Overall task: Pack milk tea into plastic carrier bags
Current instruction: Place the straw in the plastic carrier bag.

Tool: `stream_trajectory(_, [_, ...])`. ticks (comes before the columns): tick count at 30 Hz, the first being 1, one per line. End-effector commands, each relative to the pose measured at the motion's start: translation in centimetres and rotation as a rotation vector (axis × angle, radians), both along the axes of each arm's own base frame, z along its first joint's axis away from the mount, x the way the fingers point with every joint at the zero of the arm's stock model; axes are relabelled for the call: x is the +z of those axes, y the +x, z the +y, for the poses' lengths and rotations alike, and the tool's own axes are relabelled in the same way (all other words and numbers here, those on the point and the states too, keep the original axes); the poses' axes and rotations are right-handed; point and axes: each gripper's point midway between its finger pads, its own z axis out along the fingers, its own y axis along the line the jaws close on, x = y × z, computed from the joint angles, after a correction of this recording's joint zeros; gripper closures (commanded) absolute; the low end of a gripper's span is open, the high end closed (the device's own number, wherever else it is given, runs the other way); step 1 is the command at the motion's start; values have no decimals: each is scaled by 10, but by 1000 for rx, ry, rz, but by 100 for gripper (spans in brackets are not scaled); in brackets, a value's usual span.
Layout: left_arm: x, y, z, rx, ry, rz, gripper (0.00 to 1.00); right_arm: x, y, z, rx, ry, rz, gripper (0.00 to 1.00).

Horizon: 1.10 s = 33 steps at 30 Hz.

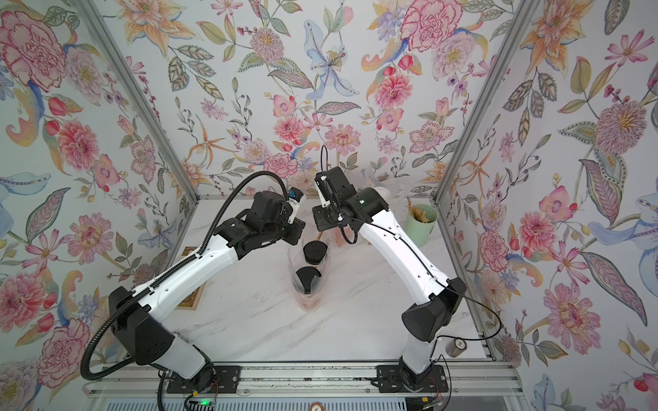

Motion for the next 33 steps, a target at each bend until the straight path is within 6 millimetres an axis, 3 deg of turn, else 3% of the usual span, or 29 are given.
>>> stream_trajectory(1, [23, -2, 4, 14, -68, -38, 100, -11, 3, 5, 21, -20, 33, 100])
stream_trajectory(19, [6, 2, 12, 102, -94, 0, 100, -90, 23, 37, 48, -39, 203, 100])
stream_trajectory(24, [3, 2, 16, 127, -85, 4, 95, -105, 25, 38, 42, -43, 227, 99])
stream_trajectory(28, [8, 1, 17, 133, -103, -2, 86, -100, 26, 37, 36, -36, 218, 90])
stream_trajectory(33, [16, -3, 21, 140, -108, -12, 78, -71, 26, 34, 29, 2, 164, 75])
